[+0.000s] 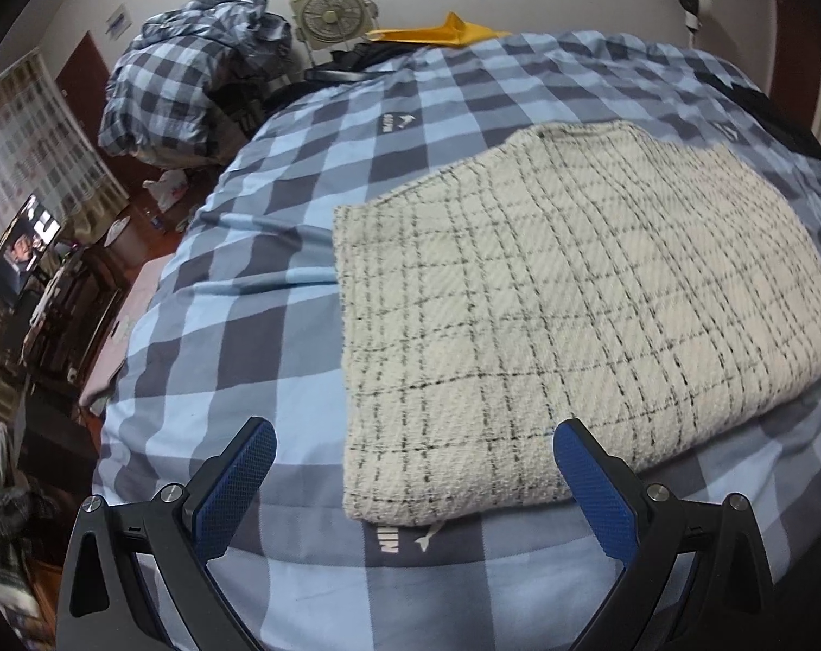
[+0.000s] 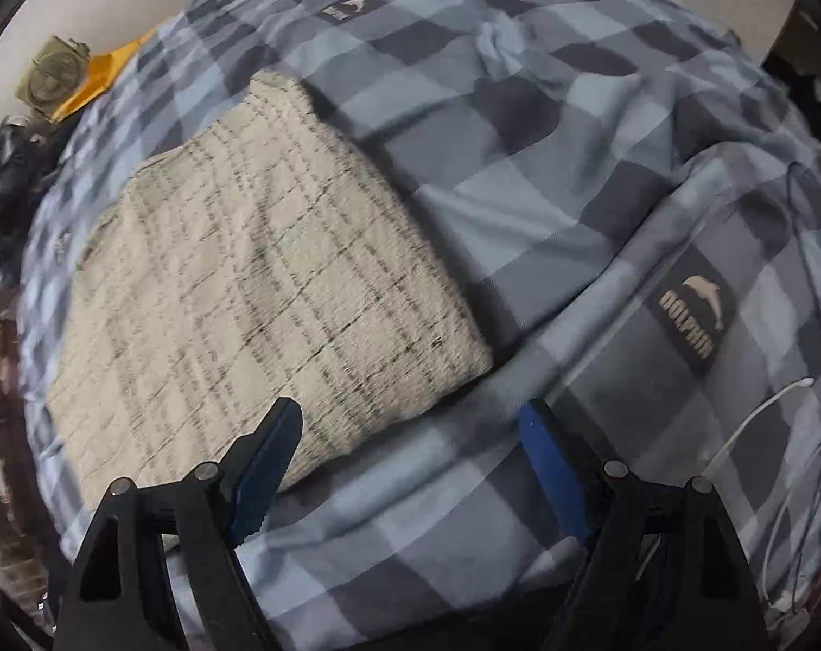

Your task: Fold small clothes

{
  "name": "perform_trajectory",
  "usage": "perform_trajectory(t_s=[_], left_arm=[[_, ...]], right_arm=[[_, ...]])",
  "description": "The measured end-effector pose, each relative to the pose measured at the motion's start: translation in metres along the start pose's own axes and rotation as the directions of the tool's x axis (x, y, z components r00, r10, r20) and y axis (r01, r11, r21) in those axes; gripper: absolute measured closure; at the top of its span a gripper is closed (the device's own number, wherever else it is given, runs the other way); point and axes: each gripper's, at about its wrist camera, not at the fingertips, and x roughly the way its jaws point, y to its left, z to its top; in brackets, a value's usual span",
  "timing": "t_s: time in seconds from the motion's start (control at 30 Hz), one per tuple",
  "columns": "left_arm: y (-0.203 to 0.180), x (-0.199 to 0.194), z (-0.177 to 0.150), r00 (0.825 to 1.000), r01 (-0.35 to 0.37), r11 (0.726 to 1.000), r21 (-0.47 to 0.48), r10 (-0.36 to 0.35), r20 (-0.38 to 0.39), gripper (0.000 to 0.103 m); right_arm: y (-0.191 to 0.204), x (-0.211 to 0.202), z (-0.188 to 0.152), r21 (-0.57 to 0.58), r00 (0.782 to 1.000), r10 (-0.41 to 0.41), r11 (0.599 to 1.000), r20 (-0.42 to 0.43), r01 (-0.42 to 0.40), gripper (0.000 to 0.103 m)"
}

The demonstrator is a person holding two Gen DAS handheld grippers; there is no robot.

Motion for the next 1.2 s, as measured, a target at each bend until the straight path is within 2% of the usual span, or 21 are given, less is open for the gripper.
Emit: perform_trajectory(t_s=[0.1, 0.17, 0.2, 0.3, 0.4, 0.43, 0.5, 0.6, 0.67, 0.73, 0.83, 0.87, 0.9, 0.93, 0.97, 1.03, 1.07, 1.1, 1.2], left_arm=[[-0.003, 0.005, -0.001, 0.998, 0.045, 0.999, 0.0, -0.045, -0.037, 0.0], [0.0, 0.013, -0.002, 0.988, 0.108, 0.994, -0.031, -0.111, -0.103, 0.0], [0.002, 0.018, -0.003, 0.979, 0.142, 0.988, -0.06, -0.149, -0.139, 0.0], [0.017, 0.038, -0.01, 0.927, 0.234, 0.95, -0.208, -0.282, -0.246, 0.0], [0.039, 0.06, -0.019, 0.858, 0.291, 0.871, -0.395, -0.421, -0.296, 0.001], [0.047, 0.068, -0.024, 0.829, 0.302, 0.831, -0.466, -0.471, -0.301, 0.001], [0.064, 0.084, -0.033, 0.774, 0.314, 0.732, -0.605, -0.566, -0.283, 0.005], [0.08, 0.102, -0.044, 0.735, 0.295, 0.637, -0.713, -0.628, -0.257, 0.009], [0.084, 0.111, -0.048, 0.724, 0.284, 0.62, -0.732, -0.639, -0.26, 0.02], [0.084, 0.116, -0.05, 0.707, 0.297, 0.603, -0.74, -0.66, -0.254, 0.024], [0.081, 0.109, -0.049, 0.716, 0.31, 0.605, -0.734, -0.657, -0.239, 0.036], [0.081, 0.108, -0.047, 0.718, 0.319, 0.607, -0.728, -0.656, -0.232, 0.044], [0.082, 0.105, -0.042, 0.725, 0.325, 0.615, -0.719, -0.65, -0.228, 0.05], [0.082, 0.101, -0.04, 0.735, 0.335, 0.621, -0.709, -0.643, -0.216, 0.053], [0.083, 0.1, -0.036, 0.735, 0.342, 0.616, -0.709, -0.646, -0.206, 0.058], [0.091, 0.097, -0.032, 0.738, 0.353, 0.596, -0.721, -0.651, -0.178, 0.066], [0.094, 0.096, -0.031, 0.744, 0.353, 0.587, -0.729, -0.649, -0.163, 0.074], [0.099, 0.095, -0.03, 0.75, 0.354, 0.579, -0.735, -0.645, -0.147, 0.076], [0.109, 0.088, -0.031, 0.749, 0.382, 0.538, -0.752, -0.657, -0.09, 0.082]], right_arm=[[0.013, 0.006, -0.002, -0.063, 0.999, 0.006, 0.998, -0.034, -0.008, 0.023], [0.016, 0.011, -0.003, -0.073, 0.998, 0.008, 0.997, -0.061, -0.013, 0.023], [0.015, 0.013, -0.005, -0.066, 0.997, 0.009, 0.998, -0.079, -0.015, 0.023], [0.002, 0.02, 0.001, -0.006, 0.994, 0.019, 1.0, -0.11, -0.019, 0.023], [-0.011, 0.023, 0.007, 0.065, 0.993, 0.047, 0.997, -0.112, -0.04, 0.023], [-0.012, 0.025, 0.007, 0.069, 0.99, 0.063, 0.996, -0.125, -0.054, 0.023], [-0.009, 0.032, 0.006, 0.048, 0.982, 0.085, 0.996, -0.169, -0.078, 0.023], [-0.004, 0.039, 0.006, 0.028, 0.974, 0.103, 0.995, -0.203, -0.099, 0.023], [-0.002, 0.048, 0.01, 0.033, 0.971, 0.097, 0.995, -0.218, -0.092, 0.023], [-0.004, 0.059, 0.013, 0.053, 0.962, 0.108, 0.994, -0.251, -0.097, 0.023], [-0.007, 0.072, 0.016, 0.07, 0.951, 0.113, 0.993, -0.289, -0.097, 0.023], [-0.008, 0.074, 0.016, 0.071, 0.952, 0.109, 0.993, -0.287, -0.092, 0.026], [-0.009, 0.073, 0.017, 0.069, 0.955, 0.106, 0.993, -0.278, -0.091, 0.032], [-0.01, 0.071, 0.018, 0.063, 0.958, 0.101, 0.994, -0.267, -0.087, 0.045], [-0.011, 0.068, 0.018, 0.053, 0.964, 0.097, 0.995, -0.247, -0.087, 0.055], [0.001, 0.064, 0.021, 0.045, 0.969, 0.103, 0.994, -0.224, -0.096, 0.07], [0.001, 0.06, 0.021, 0.037, 0.972, 0.11, 0.994, -0.205, -0.105, 0.073], [0.004, 0.058, 0.022, 0.03, 0.975, 0.11, 0.994, -0.194, -0.106, 0.075], [0.015, 0.048, 0.02, 0.014, 0.98, 0.122, 0.993, -0.155, -0.121, 0.083]])
